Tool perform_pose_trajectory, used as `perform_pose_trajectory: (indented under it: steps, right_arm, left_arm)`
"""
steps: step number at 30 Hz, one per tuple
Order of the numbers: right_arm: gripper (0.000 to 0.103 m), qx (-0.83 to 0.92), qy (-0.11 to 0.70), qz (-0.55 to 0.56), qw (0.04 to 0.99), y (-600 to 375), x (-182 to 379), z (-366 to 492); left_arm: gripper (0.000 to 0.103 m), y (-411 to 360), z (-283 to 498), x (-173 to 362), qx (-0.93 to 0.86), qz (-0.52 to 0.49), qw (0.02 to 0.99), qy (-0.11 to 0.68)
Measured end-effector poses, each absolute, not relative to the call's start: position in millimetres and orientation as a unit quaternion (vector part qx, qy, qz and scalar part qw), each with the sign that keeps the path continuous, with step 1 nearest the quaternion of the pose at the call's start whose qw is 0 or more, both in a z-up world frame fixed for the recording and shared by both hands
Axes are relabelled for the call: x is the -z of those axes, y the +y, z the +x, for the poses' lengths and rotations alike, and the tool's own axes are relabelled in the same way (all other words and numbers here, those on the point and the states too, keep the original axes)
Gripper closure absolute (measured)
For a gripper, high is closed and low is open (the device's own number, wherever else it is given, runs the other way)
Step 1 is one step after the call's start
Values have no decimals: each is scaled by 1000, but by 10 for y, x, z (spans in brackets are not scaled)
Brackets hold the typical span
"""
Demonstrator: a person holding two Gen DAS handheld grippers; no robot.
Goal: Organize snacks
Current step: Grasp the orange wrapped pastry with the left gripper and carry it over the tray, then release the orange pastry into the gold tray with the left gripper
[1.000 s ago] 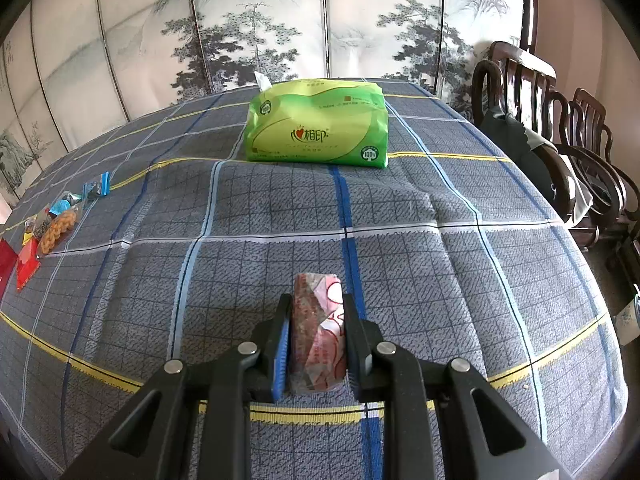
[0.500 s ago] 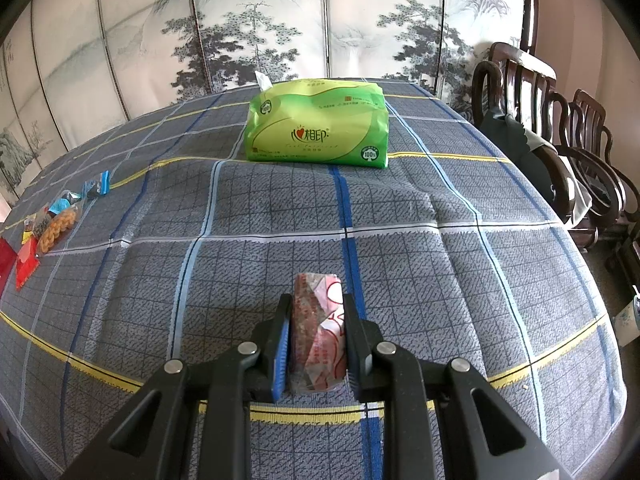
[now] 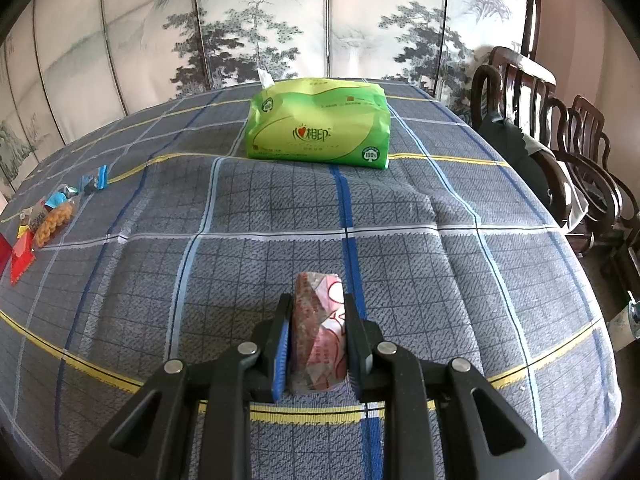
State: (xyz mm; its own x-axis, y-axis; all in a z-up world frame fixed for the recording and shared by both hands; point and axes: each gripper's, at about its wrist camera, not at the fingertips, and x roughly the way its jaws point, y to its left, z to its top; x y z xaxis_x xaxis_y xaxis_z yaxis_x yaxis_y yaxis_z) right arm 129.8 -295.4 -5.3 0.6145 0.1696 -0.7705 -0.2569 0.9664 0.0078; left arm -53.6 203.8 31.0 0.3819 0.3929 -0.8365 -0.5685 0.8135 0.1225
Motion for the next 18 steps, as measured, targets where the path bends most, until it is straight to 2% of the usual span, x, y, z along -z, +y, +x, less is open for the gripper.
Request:
perform_pose_trajectory:
  steps: [18]
  right_arm:
    - [79,-114,421,-65,897,-2923,55,1294]
  left_arm:
    - [59,2448,-49,-38,-303,-93,800,509]
